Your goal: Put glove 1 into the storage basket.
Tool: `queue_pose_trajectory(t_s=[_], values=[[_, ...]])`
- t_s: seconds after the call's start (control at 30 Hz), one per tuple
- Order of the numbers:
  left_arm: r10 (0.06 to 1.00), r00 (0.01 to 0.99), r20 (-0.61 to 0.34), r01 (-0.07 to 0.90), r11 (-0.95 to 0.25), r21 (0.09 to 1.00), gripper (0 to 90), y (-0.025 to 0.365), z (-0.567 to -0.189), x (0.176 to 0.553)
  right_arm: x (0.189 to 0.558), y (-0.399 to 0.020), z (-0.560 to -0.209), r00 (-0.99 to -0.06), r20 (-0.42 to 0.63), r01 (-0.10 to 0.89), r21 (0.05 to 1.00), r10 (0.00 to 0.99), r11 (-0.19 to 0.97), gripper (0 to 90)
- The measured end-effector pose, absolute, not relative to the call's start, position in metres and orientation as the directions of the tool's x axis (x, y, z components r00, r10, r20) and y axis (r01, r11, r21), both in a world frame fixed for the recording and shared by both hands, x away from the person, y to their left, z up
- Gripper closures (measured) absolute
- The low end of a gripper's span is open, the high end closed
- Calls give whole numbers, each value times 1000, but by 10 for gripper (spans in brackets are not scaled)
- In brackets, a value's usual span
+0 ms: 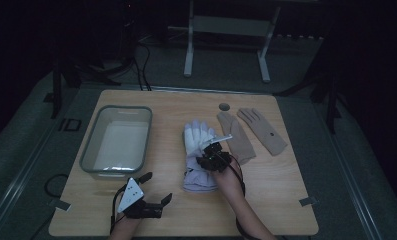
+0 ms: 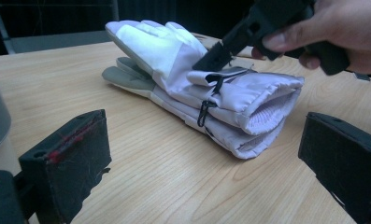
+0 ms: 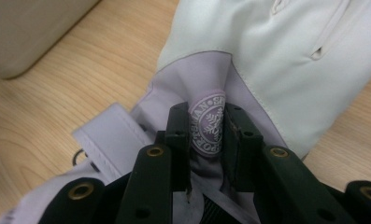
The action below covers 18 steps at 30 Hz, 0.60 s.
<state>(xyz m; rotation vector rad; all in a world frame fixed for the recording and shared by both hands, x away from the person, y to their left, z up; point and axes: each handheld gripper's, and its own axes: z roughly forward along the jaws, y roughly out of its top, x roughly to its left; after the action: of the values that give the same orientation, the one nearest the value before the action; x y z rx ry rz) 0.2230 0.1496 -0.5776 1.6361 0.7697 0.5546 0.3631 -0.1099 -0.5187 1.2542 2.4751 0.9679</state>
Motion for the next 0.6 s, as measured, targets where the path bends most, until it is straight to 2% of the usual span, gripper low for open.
queue_pose_trajectory(t_s=[0.13,0.23,0.47,0.6], values=[[742,668,-54,187,-97,978,25,149,-578,223,365,-111,-521,-627,108,642,633,772,433,721],[757,652,-48,197,-107,975,25,149,-577,224,366,-112,-518,-637,114,637,635,763,437,665],[772,635,-43,192,-104,976,26,149,-577,224,365,-126,-488,-657,148,619,666,739,417,592],[790,612,-45,225,-120,967,49,147,-576,226,364,-135,-472,-693,105,570,686,713,452,540]])
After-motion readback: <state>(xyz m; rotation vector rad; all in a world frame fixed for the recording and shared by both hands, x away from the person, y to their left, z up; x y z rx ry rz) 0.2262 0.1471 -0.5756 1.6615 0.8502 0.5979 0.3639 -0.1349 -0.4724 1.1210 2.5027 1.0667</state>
